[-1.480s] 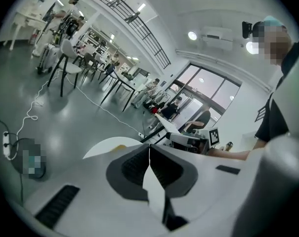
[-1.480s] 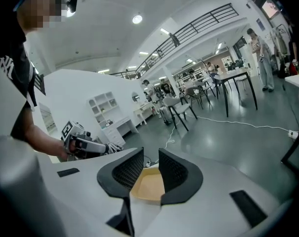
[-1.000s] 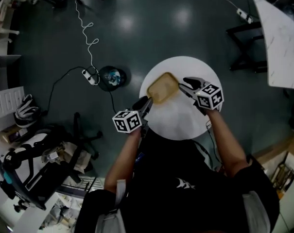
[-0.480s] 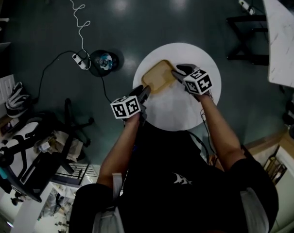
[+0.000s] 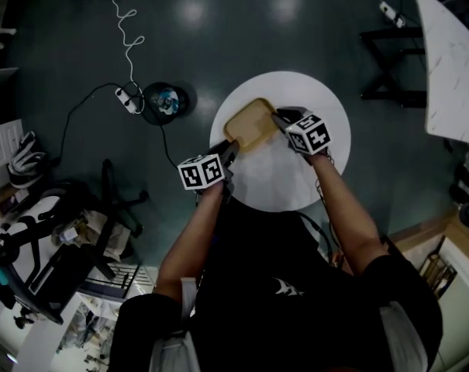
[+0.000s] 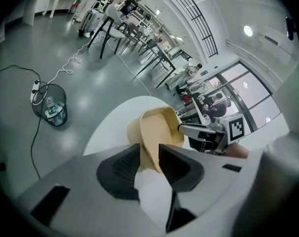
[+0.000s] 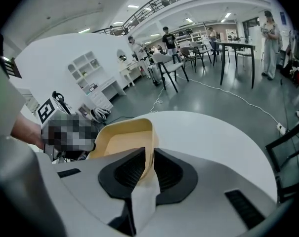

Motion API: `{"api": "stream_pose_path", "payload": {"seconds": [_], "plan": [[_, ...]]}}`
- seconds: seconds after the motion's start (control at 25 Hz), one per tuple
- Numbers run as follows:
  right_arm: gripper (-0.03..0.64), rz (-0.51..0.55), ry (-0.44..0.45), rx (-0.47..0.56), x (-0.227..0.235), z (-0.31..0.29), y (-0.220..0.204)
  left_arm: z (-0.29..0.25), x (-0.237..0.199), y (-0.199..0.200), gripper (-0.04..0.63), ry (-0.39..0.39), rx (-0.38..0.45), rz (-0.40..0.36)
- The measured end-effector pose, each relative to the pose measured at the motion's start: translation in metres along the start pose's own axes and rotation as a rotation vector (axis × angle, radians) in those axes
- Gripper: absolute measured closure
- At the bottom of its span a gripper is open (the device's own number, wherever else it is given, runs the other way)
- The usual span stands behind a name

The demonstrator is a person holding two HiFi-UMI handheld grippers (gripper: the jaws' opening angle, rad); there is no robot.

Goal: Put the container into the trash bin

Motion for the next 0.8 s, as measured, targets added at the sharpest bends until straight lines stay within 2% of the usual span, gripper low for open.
{"api": "stream_pose_path", "payload": {"seconds": [0.24, 0.56, 0.8], "plan": [[0.558, -0.003, -0.023, 0.011, -0.007, 0.004, 0.002, 0.006, -0.003, -0.001, 0.543, 0.015, 0.012, -0.003], [0.565, 0.011, -0.054, 0.047, -0.023, 0.033, 0.008, 0.025, 0.013, -0.002, 0.563, -0.003, 0.035, -0.03], [0.565, 0.036, -0.113, 0.129, -0.028, 0.063, 0.037, 0.045, 0.041, 0.018, 0.565, -0.038, 0.052, -0.117]]}}
Point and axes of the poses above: the fingertips, and each gripper's own axes: z backward along the fingers, x to its right, y out of its top, the point moved 1 cm from there along z, backward along the fingers, and after that the axes turned 11 degrees about z, right-handed, at the moved point
